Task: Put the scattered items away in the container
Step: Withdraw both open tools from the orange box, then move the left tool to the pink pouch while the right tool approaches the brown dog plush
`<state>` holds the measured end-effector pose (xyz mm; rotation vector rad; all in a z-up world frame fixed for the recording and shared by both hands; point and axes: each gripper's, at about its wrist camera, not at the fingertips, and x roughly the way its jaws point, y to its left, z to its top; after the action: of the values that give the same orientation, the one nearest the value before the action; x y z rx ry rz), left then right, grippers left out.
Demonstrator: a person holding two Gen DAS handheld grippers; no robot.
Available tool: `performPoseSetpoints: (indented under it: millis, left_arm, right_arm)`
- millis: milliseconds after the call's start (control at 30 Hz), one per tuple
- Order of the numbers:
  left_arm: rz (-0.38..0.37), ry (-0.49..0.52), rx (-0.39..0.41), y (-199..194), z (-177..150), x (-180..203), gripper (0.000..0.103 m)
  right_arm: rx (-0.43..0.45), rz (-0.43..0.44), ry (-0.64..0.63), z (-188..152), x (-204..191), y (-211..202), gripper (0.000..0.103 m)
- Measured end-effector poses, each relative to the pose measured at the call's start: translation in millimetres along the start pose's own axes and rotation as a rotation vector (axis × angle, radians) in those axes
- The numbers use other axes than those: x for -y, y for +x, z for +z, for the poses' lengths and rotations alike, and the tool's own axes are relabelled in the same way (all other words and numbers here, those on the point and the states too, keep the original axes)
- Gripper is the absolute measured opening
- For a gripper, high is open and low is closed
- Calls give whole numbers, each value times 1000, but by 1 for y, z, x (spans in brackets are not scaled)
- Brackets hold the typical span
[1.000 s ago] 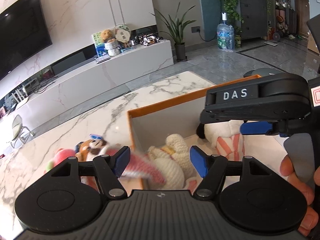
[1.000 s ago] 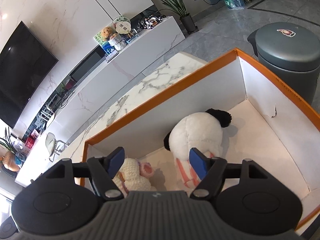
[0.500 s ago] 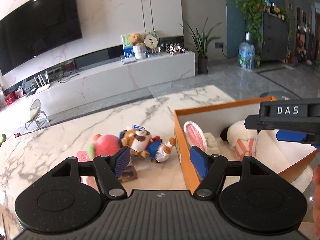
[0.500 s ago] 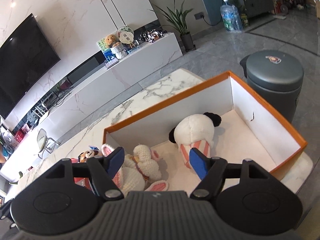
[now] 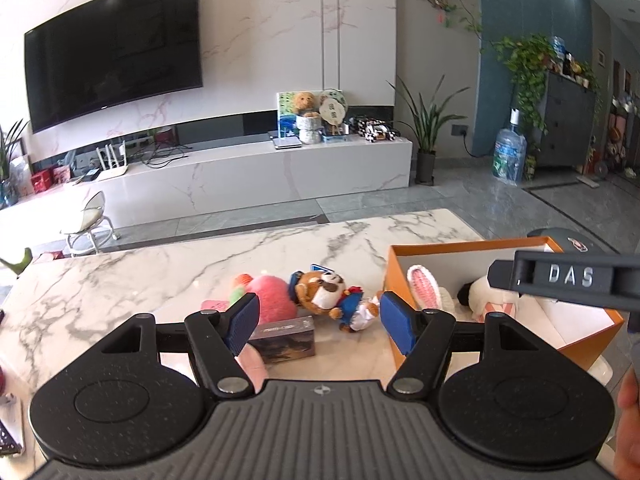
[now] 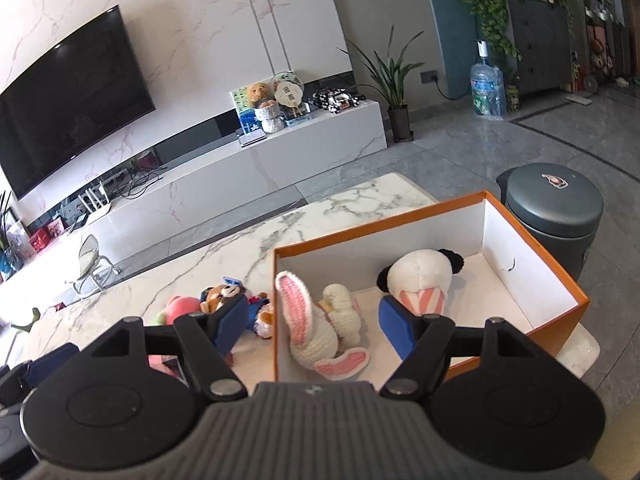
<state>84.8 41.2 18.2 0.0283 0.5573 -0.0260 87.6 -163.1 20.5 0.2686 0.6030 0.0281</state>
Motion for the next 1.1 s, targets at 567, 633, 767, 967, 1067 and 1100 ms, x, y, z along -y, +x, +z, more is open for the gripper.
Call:
performPoseSetpoints:
  millis: [567, 633, 767, 967, 1067, 1100]
  left_arm:
    - [93, -78, 23, 0, -14, -62, 79]
    - [80, -99, 6, 4, -15, -68, 78]
    - [93, -95, -9, 12, -18, -72, 75]
    - [91, -113, -53, 30, -24, -86, 70]
    - [92, -109, -73, 40, -29, -91, 69]
    - [91, -109, -80, 44, -30, -91, 66]
  right_arm:
    - [90, 45, -160, -33, -77, -6, 82]
    - [82, 54, -162, -35, -82, -3, 83]
    - [56, 64, -168, -38, -93, 7, 84]
    - [31, 73, -205, -46, -109, 26, 84]
    - [9, 78, -221, -49, -114, 38, 84]
    - [0, 78, -223, -50, -116, 43, 84]
